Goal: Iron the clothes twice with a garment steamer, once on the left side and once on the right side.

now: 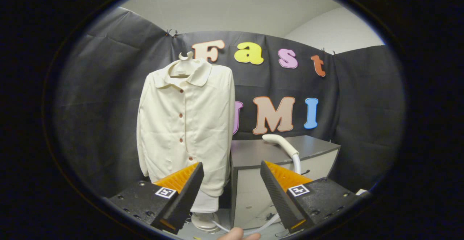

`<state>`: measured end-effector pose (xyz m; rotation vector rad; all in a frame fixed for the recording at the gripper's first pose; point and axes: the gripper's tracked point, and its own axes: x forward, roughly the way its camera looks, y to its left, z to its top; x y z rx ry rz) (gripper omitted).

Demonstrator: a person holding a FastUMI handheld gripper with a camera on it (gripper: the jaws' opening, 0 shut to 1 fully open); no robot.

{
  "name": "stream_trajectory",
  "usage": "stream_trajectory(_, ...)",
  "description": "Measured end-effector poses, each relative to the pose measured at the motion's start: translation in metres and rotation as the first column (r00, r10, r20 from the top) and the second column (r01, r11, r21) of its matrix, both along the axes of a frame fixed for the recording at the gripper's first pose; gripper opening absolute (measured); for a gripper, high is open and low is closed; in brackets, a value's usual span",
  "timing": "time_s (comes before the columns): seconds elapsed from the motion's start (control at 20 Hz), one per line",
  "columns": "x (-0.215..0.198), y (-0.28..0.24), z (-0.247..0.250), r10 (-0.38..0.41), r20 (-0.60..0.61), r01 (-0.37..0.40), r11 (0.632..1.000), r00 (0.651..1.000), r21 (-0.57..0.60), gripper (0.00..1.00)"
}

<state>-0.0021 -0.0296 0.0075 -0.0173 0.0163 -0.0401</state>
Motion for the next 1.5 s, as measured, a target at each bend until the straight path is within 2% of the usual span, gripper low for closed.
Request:
stream_trajectory(0.2, 0.028, -0.040, 0.009, -0.036, -0.032, 0.037, 0.999, 0.999, 0.011, 0.95)
stream_trajectory(0.7, 0.150, -0.135, 0.047, -0.070, -0.104, 0.073, 0.997, 0.992, 0.029, 0.95)
stream_trajectory(0.9, 0.211, -0.177, 0.052, -0.084, -0.208, 0.094, 0.995, 0.975, 0.041, 0.96)
stream_trajectory(1.05, 0.249, -0.192, 0.050, -0.052, -0.268, 0.071, 0.996, 0.962, 0.060, 0.96)
stream_trajectory(1.3, 0.305, -0.213, 0.031, -0.036, -0.419, 0.076, 0.994, 0.908, 0.079, 0.95)
stream_trajectory(1.4, 0.322, -0.217, 0.020, -0.035, -0.498, 0.077, 0.995, 0.867, 0.065, 0.95)
stream_trajectory(1.5, 0.333, -0.221, 0.009, -0.054, -0.590, 0.078, 0.997, 0.806, 0.016, 0.93)
